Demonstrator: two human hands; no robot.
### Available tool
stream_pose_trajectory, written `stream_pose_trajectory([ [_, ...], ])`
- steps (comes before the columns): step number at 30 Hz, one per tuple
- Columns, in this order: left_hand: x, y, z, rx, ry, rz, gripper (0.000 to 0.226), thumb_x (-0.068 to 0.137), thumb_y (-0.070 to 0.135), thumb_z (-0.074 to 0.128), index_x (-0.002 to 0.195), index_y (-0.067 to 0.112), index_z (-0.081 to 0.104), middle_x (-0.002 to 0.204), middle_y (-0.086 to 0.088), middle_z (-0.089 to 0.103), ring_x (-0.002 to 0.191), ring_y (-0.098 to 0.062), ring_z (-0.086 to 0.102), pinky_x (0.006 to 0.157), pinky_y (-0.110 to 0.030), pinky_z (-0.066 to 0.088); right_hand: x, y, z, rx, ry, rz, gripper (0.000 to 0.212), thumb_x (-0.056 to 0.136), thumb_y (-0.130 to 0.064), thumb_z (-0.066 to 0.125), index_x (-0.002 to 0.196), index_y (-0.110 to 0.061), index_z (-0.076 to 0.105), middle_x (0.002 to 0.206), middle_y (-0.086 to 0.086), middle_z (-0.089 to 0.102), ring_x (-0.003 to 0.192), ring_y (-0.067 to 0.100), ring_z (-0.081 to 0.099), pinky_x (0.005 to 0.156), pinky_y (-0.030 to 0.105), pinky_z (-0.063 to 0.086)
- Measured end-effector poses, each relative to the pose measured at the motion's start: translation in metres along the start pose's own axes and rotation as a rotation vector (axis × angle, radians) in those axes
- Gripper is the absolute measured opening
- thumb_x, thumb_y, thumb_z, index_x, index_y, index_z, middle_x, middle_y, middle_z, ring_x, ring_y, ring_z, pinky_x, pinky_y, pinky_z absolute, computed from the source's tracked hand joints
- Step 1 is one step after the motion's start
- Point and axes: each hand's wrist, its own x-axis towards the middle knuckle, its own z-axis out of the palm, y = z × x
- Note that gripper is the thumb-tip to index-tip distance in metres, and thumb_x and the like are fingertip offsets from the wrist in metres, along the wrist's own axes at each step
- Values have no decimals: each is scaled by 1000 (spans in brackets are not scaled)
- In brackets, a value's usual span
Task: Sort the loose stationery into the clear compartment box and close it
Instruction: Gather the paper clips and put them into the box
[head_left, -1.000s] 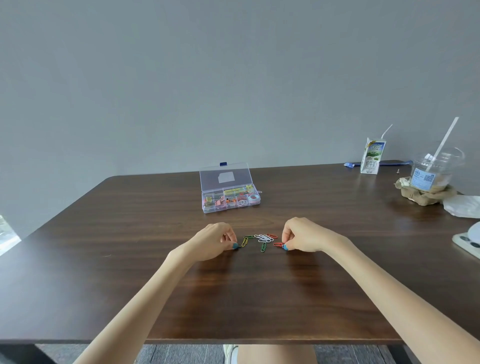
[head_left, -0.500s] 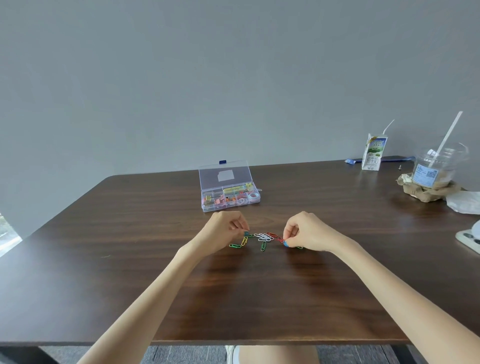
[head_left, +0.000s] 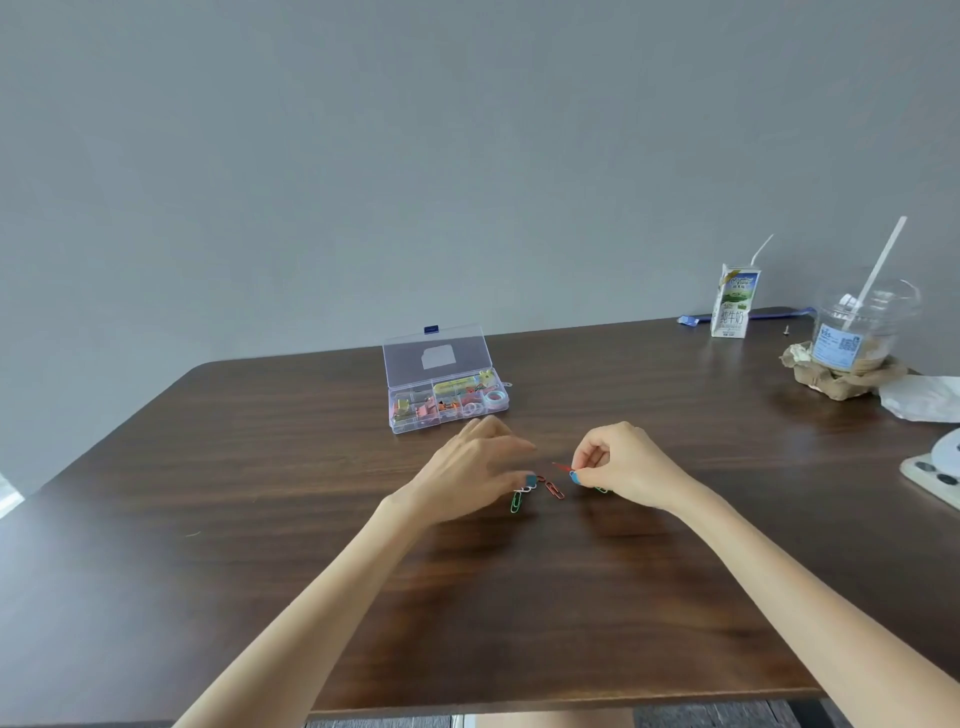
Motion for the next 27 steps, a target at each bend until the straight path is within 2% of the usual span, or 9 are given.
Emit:
stream_pose_trajectory([
  [2, -3, -2, 1, 156, -61, 94, 42, 90, 45, 57, 131, 40, 53, 116, 13, 48, 112, -6, 43, 92, -26, 39, 0, 0, 1, 15, 2, -1, 11, 75, -9, 73, 69, -15, 67, 70, 0, 67, 62, 10, 58, 66, 29, 51],
  [5, -8, -3, 7, 154, -52, 119, 38, 93, 36, 56, 130, 35, 57, 116, 12, 48, 110, -5, 42, 87, -26, 43, -1, 1, 4, 29, -4, -1, 11, 76, -9, 73, 69, -16, 67, 68, -3, 66, 61, 8, 57, 61, 22, 48],
  [11, -12, -2, 14, 80, 81, 114, 22, 93, 22, 59, 112, 26, 70, 102, 10, 53, 85, -2, 43, 75, -25, 45, 0, 2, 6, 36, 2, -3, 8, 76, -9, 72, 71, -15, 68, 70, -2, 67, 63, 7, 59, 61, 20, 47],
  [14, -11, 2, 14, 147, 100, 143, 16, 95, 21, 55, 104, 16, 67, 104, 3, 54, 84, -12, 50, 73, -30, 46, 0, 3, 7, 34, 6, -1, 9, 76, -10, 72, 71, -15, 68, 69, -3, 66, 63, 7, 58, 61, 20, 46],
  [18, -5, 3, 14, 259, 83, 161, 17, 98, 23, 49, 104, 12, 60, 104, -2, 54, 89, -20, 53, 71, -34, 47, 2, 1, 9, 27, 10, -13, 11, 76, -9, 72, 69, -16, 67, 69, -3, 65, 64, 8, 58, 61, 21, 46],
  [22, 1, 0, 11, 159, 66, 93, 14, 96, 22, 52, 100, 12, 61, 103, -1, 57, 85, -23, 57, 74, -38, 49, 8, -5, 11, 29, 26, -36, 10, 75, -9, 72, 70, -16, 68, 71, -2, 67, 65, 9, 59, 65, 24, 50],
  [27, 9, -6, -1, 10, 138, -11, 12, 93, 13, 56, 100, 12, 67, 98, 0, 64, 84, -18, 61, 74, -34, 51, 21, -18, 15, 40, 31, -82, 14, 77, -9, 73, 70, -19, 65, 73, -2, 66, 67, 10, 59, 63, 22, 46],
])
